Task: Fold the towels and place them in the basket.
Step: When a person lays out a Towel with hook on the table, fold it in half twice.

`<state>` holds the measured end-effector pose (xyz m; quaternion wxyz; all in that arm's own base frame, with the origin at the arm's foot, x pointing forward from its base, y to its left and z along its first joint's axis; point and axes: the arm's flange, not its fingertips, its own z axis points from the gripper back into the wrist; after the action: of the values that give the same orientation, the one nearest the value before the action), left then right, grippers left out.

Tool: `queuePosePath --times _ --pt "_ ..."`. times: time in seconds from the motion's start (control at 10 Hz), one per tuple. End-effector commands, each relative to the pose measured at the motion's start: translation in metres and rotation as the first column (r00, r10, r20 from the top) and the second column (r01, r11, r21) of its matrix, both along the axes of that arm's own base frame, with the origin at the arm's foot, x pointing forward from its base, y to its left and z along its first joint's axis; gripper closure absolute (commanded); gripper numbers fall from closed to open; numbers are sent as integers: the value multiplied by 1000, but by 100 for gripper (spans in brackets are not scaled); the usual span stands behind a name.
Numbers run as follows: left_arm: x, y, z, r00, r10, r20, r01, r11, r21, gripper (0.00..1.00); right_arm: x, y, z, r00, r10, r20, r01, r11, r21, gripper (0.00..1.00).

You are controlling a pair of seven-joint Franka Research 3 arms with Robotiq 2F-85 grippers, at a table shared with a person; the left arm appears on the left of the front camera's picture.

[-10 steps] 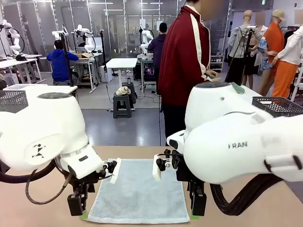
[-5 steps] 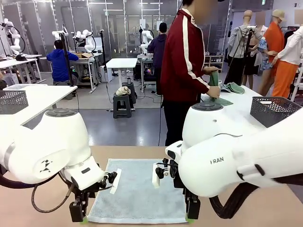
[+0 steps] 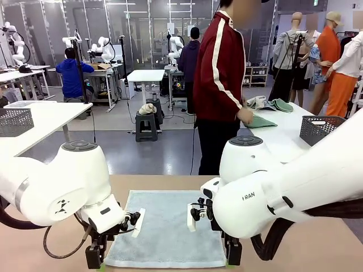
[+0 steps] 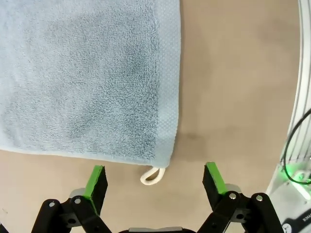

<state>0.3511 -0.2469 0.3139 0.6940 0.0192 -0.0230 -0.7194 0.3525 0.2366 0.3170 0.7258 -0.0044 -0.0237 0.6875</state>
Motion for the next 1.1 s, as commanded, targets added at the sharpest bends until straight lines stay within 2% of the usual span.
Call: queuePosePath --times 0.0,0.4,0.6,1.0 --pt "-2 0 2 1000 -3 1 3 1000 0 0 -1 -2 1 1000 -8 2 8 1000 1 0" --pt "1 -1 -2 1000 -10 0 10 1000 -6 0 4 1 -1 1000 -7 -12 7 1000 6 0" --pt "1 -2 -6 999 -22 40 23 999 -37 0 8 2 -15 1000 3 -6 -2 999 36 0" --pt "4 -1 -17 998 -49 32 51 998 -46 0 12 8 -29 1000 11 -15 -10 999 31 0"
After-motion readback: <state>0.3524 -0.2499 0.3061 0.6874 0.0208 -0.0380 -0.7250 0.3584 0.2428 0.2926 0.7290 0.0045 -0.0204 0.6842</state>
